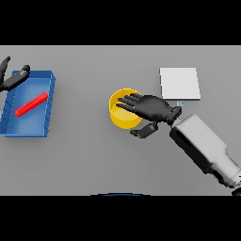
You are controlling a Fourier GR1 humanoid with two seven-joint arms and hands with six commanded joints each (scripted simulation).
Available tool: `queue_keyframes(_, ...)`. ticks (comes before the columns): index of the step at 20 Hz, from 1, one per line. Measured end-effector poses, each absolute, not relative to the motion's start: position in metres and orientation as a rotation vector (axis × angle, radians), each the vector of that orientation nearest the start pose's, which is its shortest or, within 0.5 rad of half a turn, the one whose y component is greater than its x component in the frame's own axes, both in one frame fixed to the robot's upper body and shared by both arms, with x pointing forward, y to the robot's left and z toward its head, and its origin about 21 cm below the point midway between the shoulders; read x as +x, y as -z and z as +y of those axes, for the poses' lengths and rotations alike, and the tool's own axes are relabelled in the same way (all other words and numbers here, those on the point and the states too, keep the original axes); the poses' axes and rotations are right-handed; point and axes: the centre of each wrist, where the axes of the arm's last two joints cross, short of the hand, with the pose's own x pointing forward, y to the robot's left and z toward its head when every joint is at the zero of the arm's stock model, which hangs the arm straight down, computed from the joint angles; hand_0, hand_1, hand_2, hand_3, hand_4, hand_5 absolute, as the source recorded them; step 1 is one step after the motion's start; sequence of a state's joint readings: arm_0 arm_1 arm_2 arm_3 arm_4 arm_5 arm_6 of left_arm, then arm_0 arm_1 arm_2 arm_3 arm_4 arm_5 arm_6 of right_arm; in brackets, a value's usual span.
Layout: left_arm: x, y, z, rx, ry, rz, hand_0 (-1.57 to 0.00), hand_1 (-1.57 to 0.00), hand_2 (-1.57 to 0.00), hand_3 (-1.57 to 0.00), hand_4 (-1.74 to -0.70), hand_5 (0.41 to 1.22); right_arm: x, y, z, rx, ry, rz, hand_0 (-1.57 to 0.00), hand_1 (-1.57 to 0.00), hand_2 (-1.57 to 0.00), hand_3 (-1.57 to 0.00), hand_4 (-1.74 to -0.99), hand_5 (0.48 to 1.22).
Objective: Pick up the red beaker and tilt it to pour out 1 green nut into yellow bowl. Pick up the yellow bowl and place it on the metallic measuring scale.
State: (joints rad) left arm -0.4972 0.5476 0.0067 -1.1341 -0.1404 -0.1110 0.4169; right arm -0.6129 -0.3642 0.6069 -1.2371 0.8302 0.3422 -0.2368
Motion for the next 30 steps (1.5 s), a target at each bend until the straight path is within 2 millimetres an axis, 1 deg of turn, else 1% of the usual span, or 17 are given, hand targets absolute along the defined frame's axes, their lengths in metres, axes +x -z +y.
queue_keyframes(3, 0.364, -0.098, 0.348, 0.567, 0.448, -1.137, 0.00, 0.00, 0.00, 0.00, -0.81, 0.700, 0.354, -0.061, -0.134, -0.342, -2.028, -1.380, 0.00, 0.00, 0.00, 0.00, -1.164, 0.670)
queue_keyframes(8, 0.365, -0.104, 0.349, 0.572, 0.458, -1.134, 0.00, 0.00, 0.00, 0.00, -0.80, 0.703, 0.362, -0.053, -0.121, -0.326, -2.119, -1.280, 0.00, 0.00, 0.00, 0.00, -1.184, 0.676)
queue_keyframes(10, 0.363, -0.102, 0.348, 0.577, 0.463, -1.137, 0.00, 0.00, 0.00, 0.00, -0.79, 0.708, 0.363, -0.046, -0.123, -0.313, -2.129, -1.247, 0.00, 0.00, 0.00, -0.01, -1.188, 0.693)
queue_keyframes(11, 0.362, -0.103, 0.351, 0.583, 0.468, -1.132, 0.00, 0.00, 0.00, 0.00, -0.79, 0.711, 0.365, -0.049, -0.123, -0.316, -2.128, -1.238, 0.00, 0.00, 0.00, -0.02, -1.195, 0.708)
queue_keyframes(12, 0.362, -0.102, 0.351, 0.582, 0.469, -1.128, 0.00, 0.00, 0.00, 0.00, -0.79, 0.713, 0.364, -0.046, -0.122, -0.313, -2.129, -1.228, 0.00, 0.00, -0.01, -0.04, -1.209, 0.732)
queue_keyframes(13, 0.364, -0.103, 0.351, 0.582, 0.466, -1.123, 0.00, 0.00, 0.00, 0.00, -0.79, 0.714, 0.366, -0.047, -0.120, -0.328, -2.120, -1.223, 0.00, -0.01, -0.04, -0.08, -1.234, 0.770)
queue_keyframes(14, 0.366, -0.103, 0.350, 0.583, 0.472, -1.122, 0.00, 0.00, 0.00, 0.00, -0.79, 0.712, 0.364, -0.041, -0.119, -0.332, -2.124, -1.205, -0.05, -0.06, -0.09, -0.13, -1.261, 0.809)
queue_keyframes(15, 0.367, -0.104, 0.352, 0.584, 0.472, -1.128, 0.00, 0.00, 0.00, 0.00, -0.79, 0.711, 0.366, -0.043, -0.121, -0.339, -2.128, -1.213, -0.19, -0.18, -0.19, -0.21, -1.309, 0.891)
queue_keyframes(16, 0.365, -0.100, 0.351, 0.577, 0.475, -1.135, 0.00, 0.00, 0.00, 0.00, -0.79, 0.710, 0.365, -0.041, -0.121, -0.324, -2.132, -1.225, -0.45, -0.41, -0.35, -0.32, -1.363, 0.957)
queue_keyframes(17, 0.366, -0.105, 0.352, 0.584, 0.476, -1.133, 0.00, 0.00, 0.00, 0.00, -0.79, 0.710, 0.365, -0.042, -0.121, -0.310, -2.138, -1.240, -0.68, -0.64, -0.59, -0.57, -1.435, 1.010)
queue_keyframes(18, 0.363, -0.104, 0.353, 0.575, 0.476, -1.145, 0.00, 0.00, 0.00, 0.00, -0.79, 0.710, 0.365, -0.040, -0.123, -0.297, -2.136, -1.251, -0.86, -0.83, -0.79, -0.68, -1.492, 1.052)
queue_keyframes(19, 0.366, -0.105, 0.352, 0.578, 0.471, -1.136, 0.00, 0.00, 0.00, 0.00, -0.79, 0.707, 0.366, -0.045, -0.121, -0.291, -2.135, -1.260, -1.00, -0.97, -0.95, -0.79, -1.540, 1.086)
queue_keyframes(20, 0.367, -0.105, 0.350, 0.581, 0.467, -1.132, 0.00, 0.00, 0.00, 0.00, -0.79, 0.707, 0.364, -0.044, -0.118, -0.292, -2.136, -1.248, -1.11, -1.09, -1.07, -0.88, -1.578, 1.113)
queue_keyframes(22, 0.365, -0.104, 0.352, 0.583, 0.468, -1.135, 0.00, 0.00, 0.00, 0.00, -0.78, 0.712, 0.364, -0.046, -0.120, -0.270, -2.148, -1.250, -1.28, -1.27, -1.19, -1.03, -1.637, 1.152)
queue_keyframes(24, 0.367, -0.104, 0.351, 0.588, 0.477, -1.128, 0.00, 0.00, 0.00, 0.00, -0.78, 0.710, 0.364, -0.049, -0.121, -0.256, -2.146, -1.229, -1.38, -1.38, -1.29, -1.11, -1.674, 1.177)
queue_keyframes(28, 0.367, -0.106, 0.351, 0.580, 0.474, -1.130, 0.00, 0.00, 0.00, 0.00, -0.79, 0.704, 0.366, -0.053, -0.122, -0.279, -2.129, -1.206, -1.49, -1.49, -1.36, -1.20, -1.714, 1.203)
queue_keyframes(30, 0.367, -0.104, 0.350, 0.580, 0.476, -1.131, 0.00, 0.00, 0.00, 0.00, -0.78, 0.704, 0.366, -0.063, -0.121, -0.260, -2.134, -1.245, -1.52, -1.52, -1.41, -1.18, -1.724, 1.209)
